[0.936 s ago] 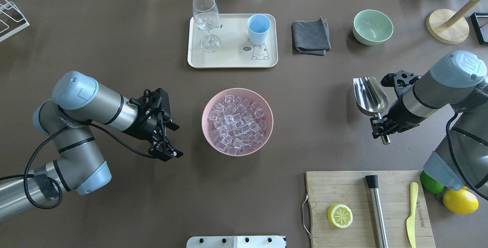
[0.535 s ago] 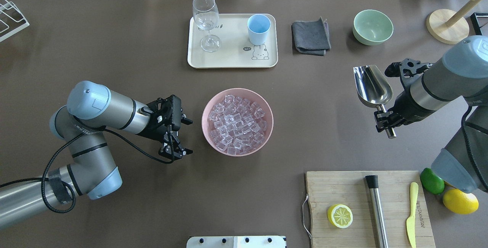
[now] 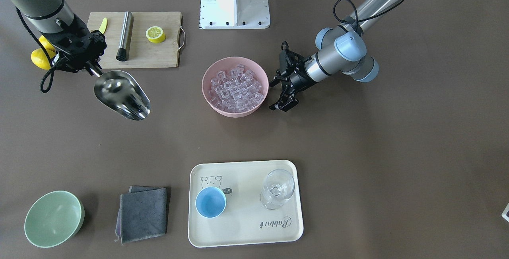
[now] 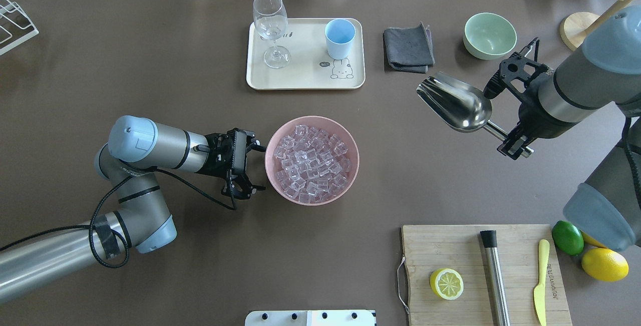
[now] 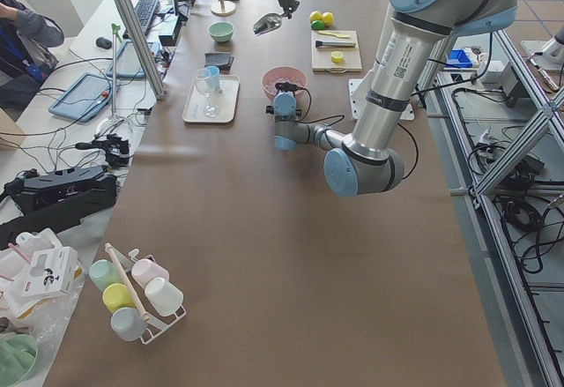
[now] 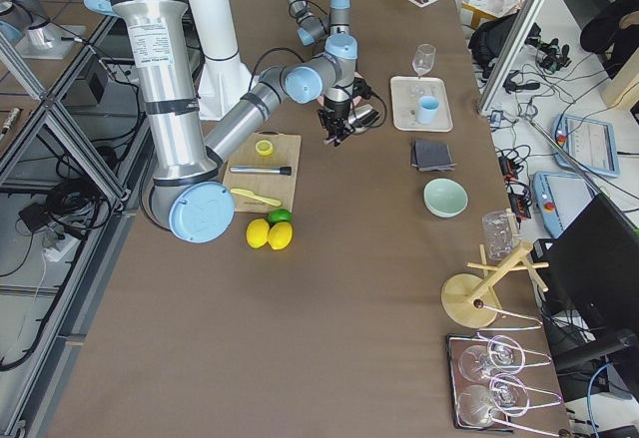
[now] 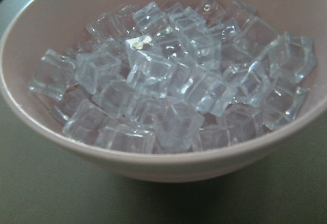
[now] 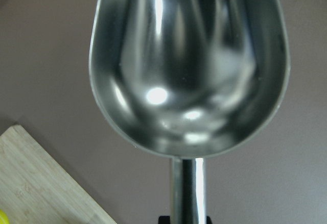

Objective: Put ice in cup with scoop

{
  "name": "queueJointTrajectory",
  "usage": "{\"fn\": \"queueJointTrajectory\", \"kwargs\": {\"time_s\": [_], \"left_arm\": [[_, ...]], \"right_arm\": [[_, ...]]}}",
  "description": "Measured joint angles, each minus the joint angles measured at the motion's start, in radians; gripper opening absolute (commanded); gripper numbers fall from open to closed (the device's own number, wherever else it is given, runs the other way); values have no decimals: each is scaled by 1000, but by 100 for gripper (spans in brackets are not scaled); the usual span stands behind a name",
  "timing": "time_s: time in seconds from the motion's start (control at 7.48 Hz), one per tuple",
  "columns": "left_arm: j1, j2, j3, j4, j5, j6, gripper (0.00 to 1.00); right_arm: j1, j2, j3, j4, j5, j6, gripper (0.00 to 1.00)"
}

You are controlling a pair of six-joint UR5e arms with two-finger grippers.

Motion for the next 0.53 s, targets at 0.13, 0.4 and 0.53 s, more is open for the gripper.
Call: {"fn": "queueJointTrajectory", "kwargs": {"time_s": [0.13,0.4,0.53], "left_arm": [[-10,-8,4,8,-14,-20,98],[-25,-36,5,42,-42,-55,99],[-26,-46,6,50,-47,-75,98]], "right_arm": [[0,14,10,-47,-2,-80,0],[1,125,32,-266,-62,-292,0],[1,174,49,-360,-107,-406,0]]}}
